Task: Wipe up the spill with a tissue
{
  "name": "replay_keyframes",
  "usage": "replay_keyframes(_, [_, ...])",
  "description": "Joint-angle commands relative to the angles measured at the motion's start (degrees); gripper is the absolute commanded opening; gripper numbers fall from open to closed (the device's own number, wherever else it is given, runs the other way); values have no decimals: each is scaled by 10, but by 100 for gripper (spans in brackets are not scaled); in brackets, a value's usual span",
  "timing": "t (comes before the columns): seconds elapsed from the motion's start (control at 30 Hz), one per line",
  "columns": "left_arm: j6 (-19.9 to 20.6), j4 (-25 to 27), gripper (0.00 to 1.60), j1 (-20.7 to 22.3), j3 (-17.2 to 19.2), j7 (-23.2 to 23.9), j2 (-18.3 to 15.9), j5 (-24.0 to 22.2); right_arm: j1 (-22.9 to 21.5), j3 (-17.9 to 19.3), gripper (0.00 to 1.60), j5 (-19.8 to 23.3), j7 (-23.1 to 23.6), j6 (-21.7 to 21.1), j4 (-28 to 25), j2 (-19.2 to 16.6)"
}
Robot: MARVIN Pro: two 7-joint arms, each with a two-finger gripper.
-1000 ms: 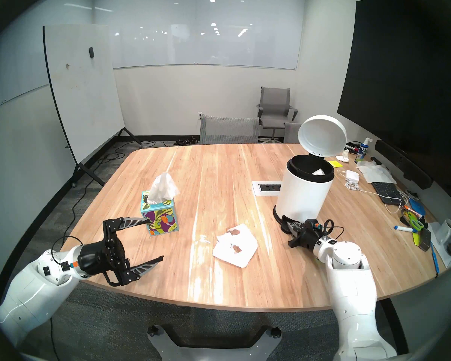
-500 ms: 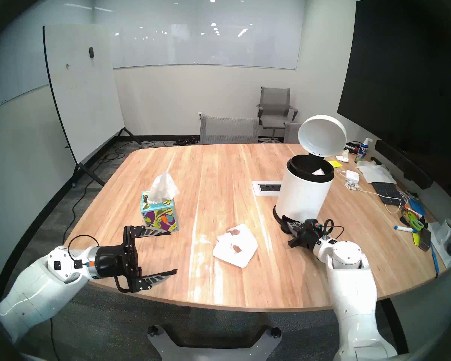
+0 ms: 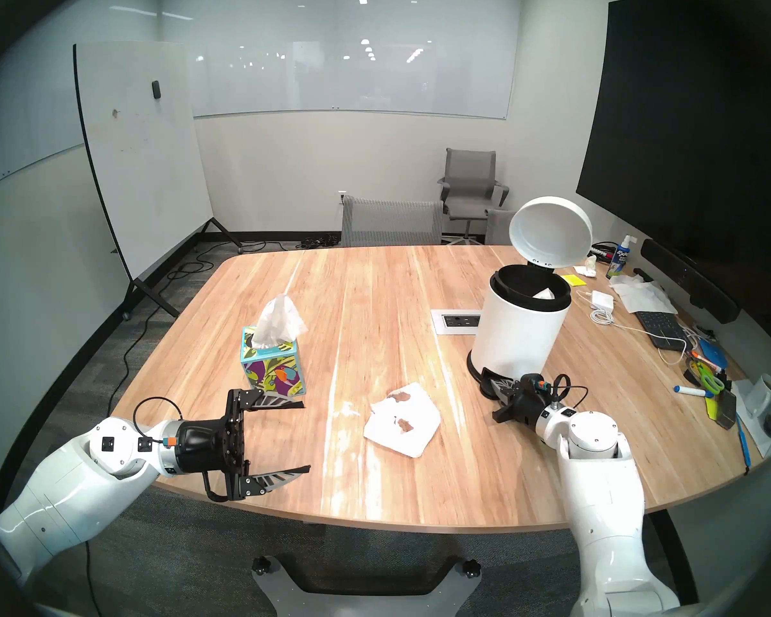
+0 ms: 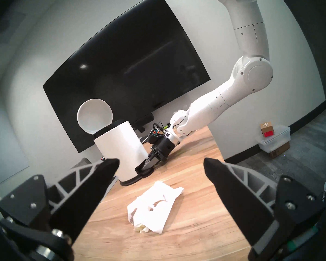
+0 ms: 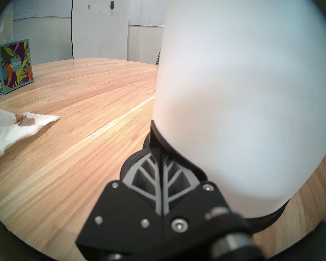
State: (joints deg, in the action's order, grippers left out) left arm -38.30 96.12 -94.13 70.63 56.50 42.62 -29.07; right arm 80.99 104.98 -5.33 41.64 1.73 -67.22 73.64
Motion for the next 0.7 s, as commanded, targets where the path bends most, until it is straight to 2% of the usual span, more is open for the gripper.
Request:
replay_keyframes(0.0, [21, -11, 160, 27, -28, -9, 40, 30, 28, -14, 0, -24, -7, -33, 47, 2])
replay_keyframes(0.33, [74, -3, 160, 60, -77, -47, 108, 78, 30, -13, 0, -19, -6, -29, 45, 2])
replay_keyframes(0.57, [110, -11, 160, 82, -90, -73, 133, 104, 29, -14, 0, -19, -7, -30, 46, 1])
replay_keyframes(0.67, [126, -14, 160, 95, -84, -88, 140, 107, 29, -15, 0, -19, -8, -31, 46, 1])
